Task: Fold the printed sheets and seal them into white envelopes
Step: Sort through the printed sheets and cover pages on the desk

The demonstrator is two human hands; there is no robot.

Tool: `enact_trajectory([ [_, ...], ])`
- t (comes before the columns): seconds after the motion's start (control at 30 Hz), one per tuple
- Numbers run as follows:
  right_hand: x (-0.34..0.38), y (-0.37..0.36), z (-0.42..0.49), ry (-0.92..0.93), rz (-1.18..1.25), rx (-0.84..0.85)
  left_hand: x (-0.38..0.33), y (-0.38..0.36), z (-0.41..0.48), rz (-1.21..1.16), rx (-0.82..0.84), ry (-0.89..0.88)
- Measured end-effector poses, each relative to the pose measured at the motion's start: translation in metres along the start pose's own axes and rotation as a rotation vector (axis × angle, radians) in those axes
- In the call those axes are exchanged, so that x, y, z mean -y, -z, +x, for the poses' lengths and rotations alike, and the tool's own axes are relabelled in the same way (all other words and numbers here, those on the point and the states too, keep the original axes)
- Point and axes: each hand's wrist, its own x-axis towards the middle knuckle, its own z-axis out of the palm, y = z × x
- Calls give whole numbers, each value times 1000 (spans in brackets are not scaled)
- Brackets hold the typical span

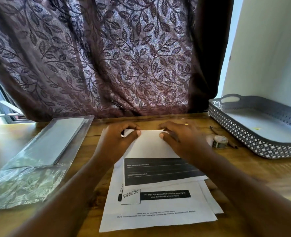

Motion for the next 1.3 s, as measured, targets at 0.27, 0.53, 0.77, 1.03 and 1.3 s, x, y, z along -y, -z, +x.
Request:
enact_trajectory([
  [0.27, 9, 5, 3, 142, -64, -35, -6, 4, 1, 18, -44, -105],
  [0.53, -33, 20, 12, -31, 98, -82, 8, 16, 6, -81, -116, -5],
  [0.77, -43, 21, 11, -152, 273, -137, 15, 16, 6, -91, -128, 20],
  [1.03, -38, 19, 7, -206, 470, -185, 22, 20, 5, -105, -142, 95],
  [1.3, -21, 6, 7, -117, 358, -235, 1, 4, 4, 439, -94, -122],
])
